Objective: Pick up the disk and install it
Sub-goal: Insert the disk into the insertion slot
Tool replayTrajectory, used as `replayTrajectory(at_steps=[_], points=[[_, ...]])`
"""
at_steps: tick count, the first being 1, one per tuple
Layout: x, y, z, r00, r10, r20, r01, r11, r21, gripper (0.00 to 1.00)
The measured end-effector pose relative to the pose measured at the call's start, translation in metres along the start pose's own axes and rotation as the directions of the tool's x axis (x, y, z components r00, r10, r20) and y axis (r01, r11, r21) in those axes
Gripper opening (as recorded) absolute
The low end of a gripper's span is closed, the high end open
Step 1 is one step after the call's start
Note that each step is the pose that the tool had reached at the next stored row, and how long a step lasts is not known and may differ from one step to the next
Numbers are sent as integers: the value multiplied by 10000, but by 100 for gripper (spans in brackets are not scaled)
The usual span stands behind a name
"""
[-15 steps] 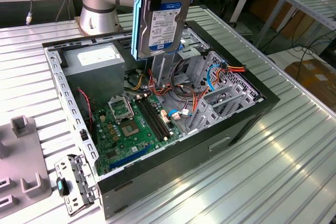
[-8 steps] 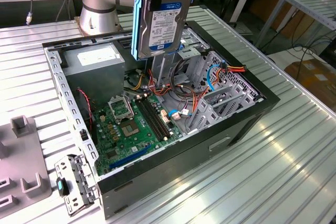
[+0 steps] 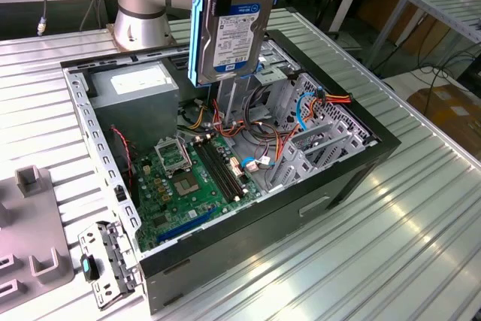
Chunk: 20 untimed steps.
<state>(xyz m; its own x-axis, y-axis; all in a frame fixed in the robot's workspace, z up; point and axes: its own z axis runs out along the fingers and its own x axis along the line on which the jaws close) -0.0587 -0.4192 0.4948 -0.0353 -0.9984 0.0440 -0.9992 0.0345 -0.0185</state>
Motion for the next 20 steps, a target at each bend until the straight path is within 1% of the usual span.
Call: replayTrajectory(at_steps=[5,8,10,12,15,18,20], points=[[19,-1,0,10000,-1,-1,1,10000,0,37],[51,-2,2,10000,0,-1,0,10000,-1,37],[125,-4,6,10000,0,0,0,10000,0,37],[184,-6,8,10000,1,-1,-1,10000,0,37],[237,-8,10,10000,0,-1,0,10000,0,37],[335,-12,15,10000,0,-1,0,10000,0,37],[375,-13,16,10000,0,-1,0,10000,0,37]])
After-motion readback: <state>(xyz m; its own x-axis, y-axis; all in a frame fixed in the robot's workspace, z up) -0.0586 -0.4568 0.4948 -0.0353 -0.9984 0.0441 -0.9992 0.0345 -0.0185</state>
